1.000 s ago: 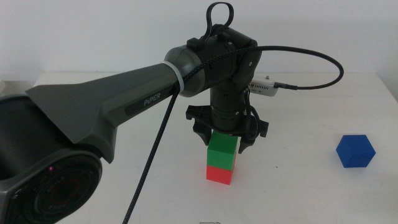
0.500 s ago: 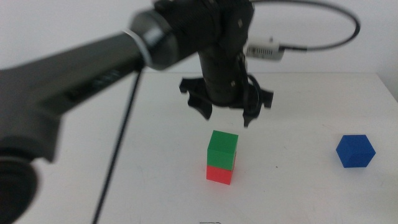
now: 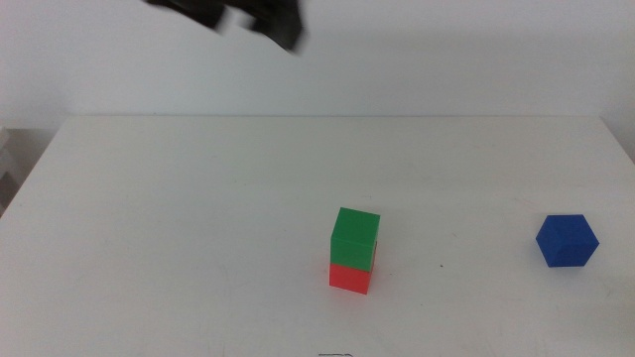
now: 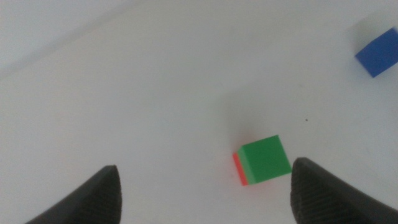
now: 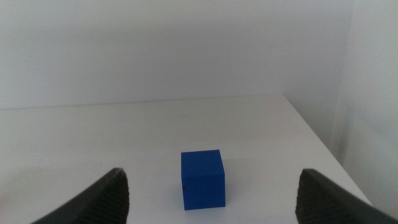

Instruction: Stack red cubes first, then green, then blue cubes in a specific spot.

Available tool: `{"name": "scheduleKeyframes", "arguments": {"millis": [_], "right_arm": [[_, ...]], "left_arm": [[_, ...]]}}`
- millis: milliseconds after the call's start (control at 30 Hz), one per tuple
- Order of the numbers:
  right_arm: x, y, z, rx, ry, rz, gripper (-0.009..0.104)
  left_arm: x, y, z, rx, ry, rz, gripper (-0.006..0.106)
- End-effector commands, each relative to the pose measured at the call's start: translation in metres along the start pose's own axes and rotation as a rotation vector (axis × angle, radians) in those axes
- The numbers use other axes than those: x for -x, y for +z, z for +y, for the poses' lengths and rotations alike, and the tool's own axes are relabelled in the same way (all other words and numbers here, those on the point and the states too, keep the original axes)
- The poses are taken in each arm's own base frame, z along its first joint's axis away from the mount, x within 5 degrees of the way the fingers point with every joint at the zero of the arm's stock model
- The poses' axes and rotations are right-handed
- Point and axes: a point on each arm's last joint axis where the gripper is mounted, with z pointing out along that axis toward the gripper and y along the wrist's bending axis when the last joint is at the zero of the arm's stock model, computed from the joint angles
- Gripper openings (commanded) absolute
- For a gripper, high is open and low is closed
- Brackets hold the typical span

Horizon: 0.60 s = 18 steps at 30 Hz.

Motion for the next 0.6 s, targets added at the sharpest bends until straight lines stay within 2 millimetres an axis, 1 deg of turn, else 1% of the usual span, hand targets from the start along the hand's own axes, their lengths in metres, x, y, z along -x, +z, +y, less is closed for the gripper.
{"name": "scheduleKeyframes", "arguments": {"millis": [0,33,133,233,333,433,567], "right_arm": [[0.011,-0.002,0.001,0.009,-0.014,-0.104,0.090],[0.011,-0.002,0.001,0.009,-0.014,-0.104,0.090],[0.011,-0.002,0.001,0.009,-0.014,-0.104,0.090],[0.011,-0.002,0.001,0.009,-0.014,-0.104,0.090],[0.011,-0.002,0.001,0.009,-0.014,-0.104,0.090],[0.011,-0.002,0.001,0.009,-0.014,-0.104,0.090],[0.011,-0.002,0.001,0.009,-0.014,-0.104,0.090]], "left_arm": [[-0.013,-0.057,0.005,-0.056,0.057,-0.077,0.094],[-0.020,-0.070,0.009,-0.066,0.069,-0.101,0.094],[-0.042,-0.096,0.022,-0.079,0.079,-0.188,0.093],[-0.065,-0.112,0.031,-0.096,0.044,-0.298,0.093],[-0.087,-0.120,0.038,-0.123,-0.001,-0.393,0.093],[-0.100,-0.121,0.042,-0.197,-0.024,-0.445,0.093],[-0.104,-0.120,0.045,-0.255,-0.025,-0.461,0.093]]}}
